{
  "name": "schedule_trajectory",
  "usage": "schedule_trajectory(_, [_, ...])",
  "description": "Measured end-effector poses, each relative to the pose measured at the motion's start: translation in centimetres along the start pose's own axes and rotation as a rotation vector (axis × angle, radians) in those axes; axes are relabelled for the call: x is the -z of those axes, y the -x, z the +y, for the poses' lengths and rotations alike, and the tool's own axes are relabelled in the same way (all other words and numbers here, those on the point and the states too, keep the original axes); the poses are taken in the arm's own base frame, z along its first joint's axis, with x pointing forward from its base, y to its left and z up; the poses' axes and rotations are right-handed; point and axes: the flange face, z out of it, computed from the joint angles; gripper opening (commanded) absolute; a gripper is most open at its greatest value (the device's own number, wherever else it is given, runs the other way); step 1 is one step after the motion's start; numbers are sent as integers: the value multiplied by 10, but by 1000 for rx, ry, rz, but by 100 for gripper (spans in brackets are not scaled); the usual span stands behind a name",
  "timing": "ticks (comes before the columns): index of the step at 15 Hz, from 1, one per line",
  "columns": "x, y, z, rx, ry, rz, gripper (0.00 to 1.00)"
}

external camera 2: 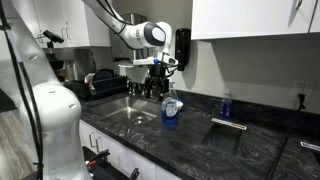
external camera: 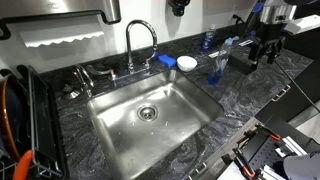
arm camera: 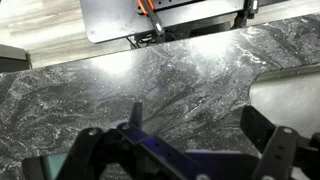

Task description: Slide to spout to the center

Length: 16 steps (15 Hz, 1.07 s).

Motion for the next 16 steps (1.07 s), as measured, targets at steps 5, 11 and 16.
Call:
schedule_trajectory(5, [2, -1, -3, 5, -4, 9, 100])
schedule_trajectory(11, [31, -4, -38, 51, -114, 108, 100])
schedule_trajectory(16, [71, 10, -92, 158, -244, 266, 100])
